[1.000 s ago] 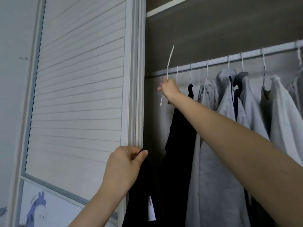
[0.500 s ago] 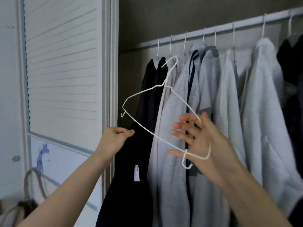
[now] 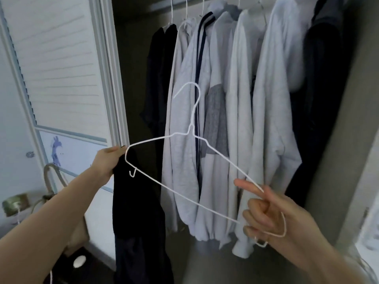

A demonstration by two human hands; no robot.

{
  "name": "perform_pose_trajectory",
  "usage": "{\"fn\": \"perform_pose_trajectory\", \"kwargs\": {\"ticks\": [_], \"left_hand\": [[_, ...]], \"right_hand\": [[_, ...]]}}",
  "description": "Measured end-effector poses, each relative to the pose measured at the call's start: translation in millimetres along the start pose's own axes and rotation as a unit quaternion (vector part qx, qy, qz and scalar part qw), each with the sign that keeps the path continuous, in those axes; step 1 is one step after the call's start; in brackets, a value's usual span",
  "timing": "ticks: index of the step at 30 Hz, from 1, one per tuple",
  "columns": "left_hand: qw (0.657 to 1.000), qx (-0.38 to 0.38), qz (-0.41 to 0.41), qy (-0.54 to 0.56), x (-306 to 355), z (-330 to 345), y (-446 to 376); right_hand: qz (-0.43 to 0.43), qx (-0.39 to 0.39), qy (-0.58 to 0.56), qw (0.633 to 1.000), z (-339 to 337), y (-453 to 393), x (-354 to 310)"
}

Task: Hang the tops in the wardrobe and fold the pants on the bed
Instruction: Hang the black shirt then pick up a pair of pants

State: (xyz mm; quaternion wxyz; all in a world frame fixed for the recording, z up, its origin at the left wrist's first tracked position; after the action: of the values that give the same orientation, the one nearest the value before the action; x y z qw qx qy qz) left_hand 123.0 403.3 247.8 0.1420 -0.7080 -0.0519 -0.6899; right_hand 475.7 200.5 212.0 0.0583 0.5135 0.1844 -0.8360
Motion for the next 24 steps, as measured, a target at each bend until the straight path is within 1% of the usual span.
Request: {"fn": "perform_pose_trajectory", "kwargs": {"ticks": [2,4,7,9,11,13,15,16,17,18,20,21,22,23,24], "left_hand": [[0.999,-0.031,0.015,-0.012,0.7,5.4,11.6],[0.995,-0.063,0.049,-0.064,5.8,14.5,24.3],[0.968,-0.144,0.121,-0.169,21.2,40.8,49.4],[0.947,-0.19,0.158,-0.204,29.3,62.1,70.7],[0.939,-0.224,0.186,-0.183,37.0,78.3,89.9],[0.946,-0.235,0.189,-0.121,45.2,81.0,99.0],[0.948,-0.255,0.179,-0.068,53.9,74.5,100.1],[0.941,-0.271,0.192,-0.072,58.9,71.7,101.9],[0.925,-0.281,0.229,-0.11,64.3,68.6,102.9],[0.898,-0.279,0.294,-0.172,71.5,66.2,105.2],[0.812,-0.224,0.451,-0.294,90.7,60.8,107.2],[0.783,-0.197,0.495,-0.32,99.5,58.2,105.9],[0.773,-0.187,0.511,-0.325,105.8,55.2,102.0],[0.775,-0.198,0.509,-0.319,109.7,54.8,99.3],[0.783,-0.226,0.493,-0.304,110.5,56.8,97.8]], "right_hand": [[0.01,0.012,0.008,1.0,-5.1,12.4,4.7],[0.014,0.023,0.002,1.0,-9.2,19.2,9.1],[0.006,0.04,0.039,0.998,-6.3,15.4,20.1],[0.005,0.053,0.073,0.996,1.0,8.3,35.9],[-0.003,0.075,0.109,0.991,7.3,0.0,52.2],[-0.026,0.105,0.132,0.985,8.8,-6.7,63.8],[-0.058,0.132,0.113,0.983,6.2,-10.1,66.7],[-0.078,0.138,0.091,0.983,3.6,-9.9,64.9],[-0.098,0.14,0.068,0.983,1.6,-10.0,63.0],[-0.115,0.136,0.048,0.983,0.9,-9.1,60.4],[-0.138,0.112,0.022,0.984,3.3,-9.6,55.8],[-0.147,0.094,0.016,0.985,6.7,-10.2,53.4],[-0.154,0.074,0.016,0.985,12.5,-13.3,52.9],[-0.159,0.054,0.019,0.986,18.3,-16.3,52.0],[-0.158,0.034,0.025,0.987,23.1,-20.3,51.9]]}}
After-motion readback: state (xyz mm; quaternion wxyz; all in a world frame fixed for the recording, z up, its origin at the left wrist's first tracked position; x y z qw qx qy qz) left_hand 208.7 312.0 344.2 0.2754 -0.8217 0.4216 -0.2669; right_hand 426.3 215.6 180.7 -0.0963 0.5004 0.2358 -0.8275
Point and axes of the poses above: each hand's wrist, its own y-axis away from the middle knuckle, its own z-axis out of the palm, x = y × z, the point moved 5 cm from there along -y, towards the middle knuckle, and after that the axes turned 3 degrees about x, right-handed, at the moved point
